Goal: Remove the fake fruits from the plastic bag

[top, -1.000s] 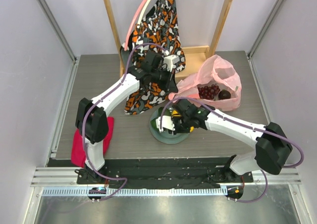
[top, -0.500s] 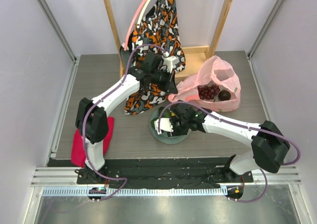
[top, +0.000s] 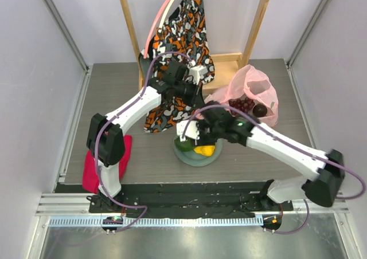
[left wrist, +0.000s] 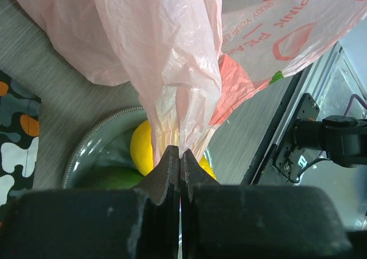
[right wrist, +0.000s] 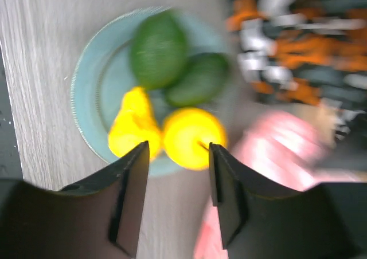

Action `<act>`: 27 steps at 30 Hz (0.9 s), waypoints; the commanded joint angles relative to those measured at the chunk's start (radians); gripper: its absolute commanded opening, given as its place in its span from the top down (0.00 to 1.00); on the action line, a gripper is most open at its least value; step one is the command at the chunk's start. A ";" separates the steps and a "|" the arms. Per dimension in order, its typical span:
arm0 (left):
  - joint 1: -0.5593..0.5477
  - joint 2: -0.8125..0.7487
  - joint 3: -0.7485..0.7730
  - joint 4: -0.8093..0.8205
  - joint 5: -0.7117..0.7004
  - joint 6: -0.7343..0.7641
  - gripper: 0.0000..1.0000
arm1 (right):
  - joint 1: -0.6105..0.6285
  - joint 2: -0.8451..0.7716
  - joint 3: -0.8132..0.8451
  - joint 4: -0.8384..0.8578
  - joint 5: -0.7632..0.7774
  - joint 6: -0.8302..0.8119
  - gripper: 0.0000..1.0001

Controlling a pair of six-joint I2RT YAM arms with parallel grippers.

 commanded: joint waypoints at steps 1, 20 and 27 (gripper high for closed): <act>0.004 -0.063 -0.026 0.040 0.033 -0.016 1.00 | -0.025 -0.221 0.167 -0.155 0.025 0.112 0.53; -0.108 -0.186 -0.243 0.023 -0.022 0.085 1.00 | -0.360 -0.277 -0.317 0.001 0.231 0.131 0.97; -0.179 -0.217 -0.336 0.038 -0.082 0.109 1.00 | -0.386 -0.296 -0.370 0.047 0.297 0.148 0.97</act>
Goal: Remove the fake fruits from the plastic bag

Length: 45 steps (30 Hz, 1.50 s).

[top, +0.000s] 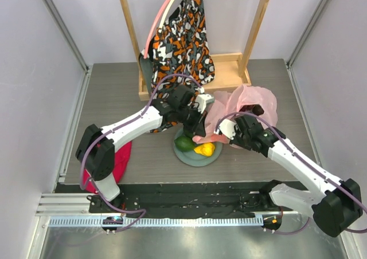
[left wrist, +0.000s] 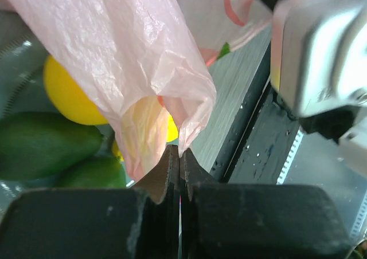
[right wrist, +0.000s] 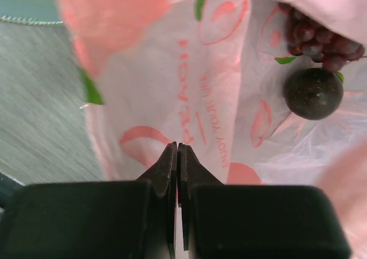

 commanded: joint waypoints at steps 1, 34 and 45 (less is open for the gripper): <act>-0.031 -0.033 -0.030 0.035 -0.052 0.029 1.00 | -0.041 0.035 0.023 0.092 0.058 0.050 0.97; -0.035 0.001 -0.022 0.060 -0.052 0.030 1.00 | -0.347 0.675 0.336 0.459 0.302 0.174 0.13; -0.035 0.013 -0.002 0.064 -0.059 0.023 1.00 | -0.462 0.748 0.444 0.427 0.191 0.105 0.65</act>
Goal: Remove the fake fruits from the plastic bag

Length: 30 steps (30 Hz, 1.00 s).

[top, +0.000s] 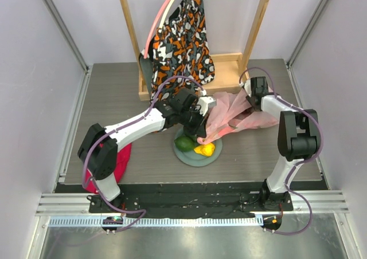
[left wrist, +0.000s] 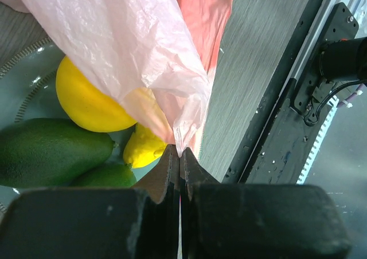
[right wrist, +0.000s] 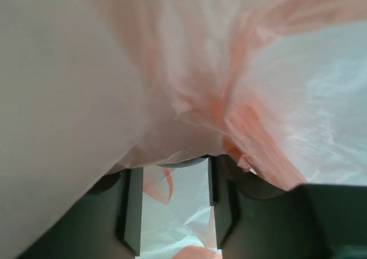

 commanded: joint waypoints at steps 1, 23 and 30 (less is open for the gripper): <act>-0.001 0.015 0.055 0.021 0.003 -0.009 1.00 | -0.014 -0.021 0.118 -0.115 -0.142 0.015 0.75; 0.056 0.236 0.443 -0.091 -0.110 -0.026 1.00 | -0.011 -0.526 0.203 -0.550 -0.967 0.216 0.87; 0.154 0.187 0.468 -0.122 -0.051 -0.006 0.50 | 0.040 -0.595 0.380 -0.708 -1.032 0.193 0.86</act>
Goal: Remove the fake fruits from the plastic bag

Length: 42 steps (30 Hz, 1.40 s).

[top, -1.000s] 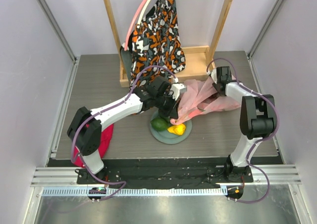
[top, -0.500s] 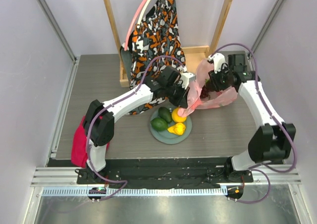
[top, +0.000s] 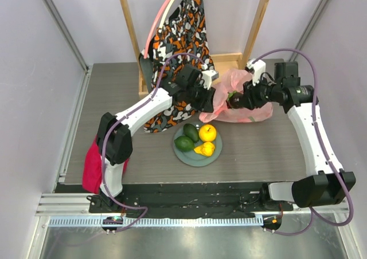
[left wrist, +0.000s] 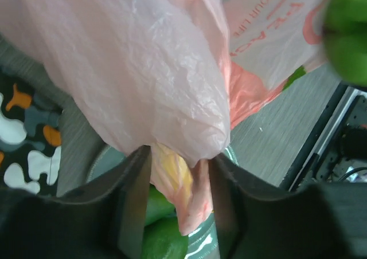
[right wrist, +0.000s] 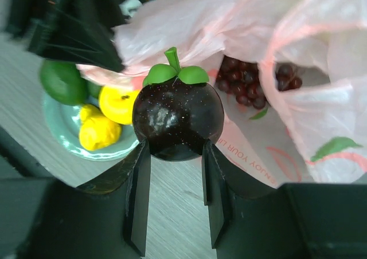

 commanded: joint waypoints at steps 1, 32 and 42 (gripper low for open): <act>0.084 -0.059 0.033 -0.020 0.058 0.004 0.42 | 0.055 -0.098 0.136 -0.110 -0.078 -0.018 0.87; 0.181 -0.351 -0.129 -0.007 0.083 0.089 0.31 | 0.823 0.155 -0.266 0.183 0.208 -0.192 0.81; 0.189 -0.344 -0.146 0.015 0.103 0.066 0.31 | 0.834 0.184 -0.321 0.261 0.347 -0.187 0.63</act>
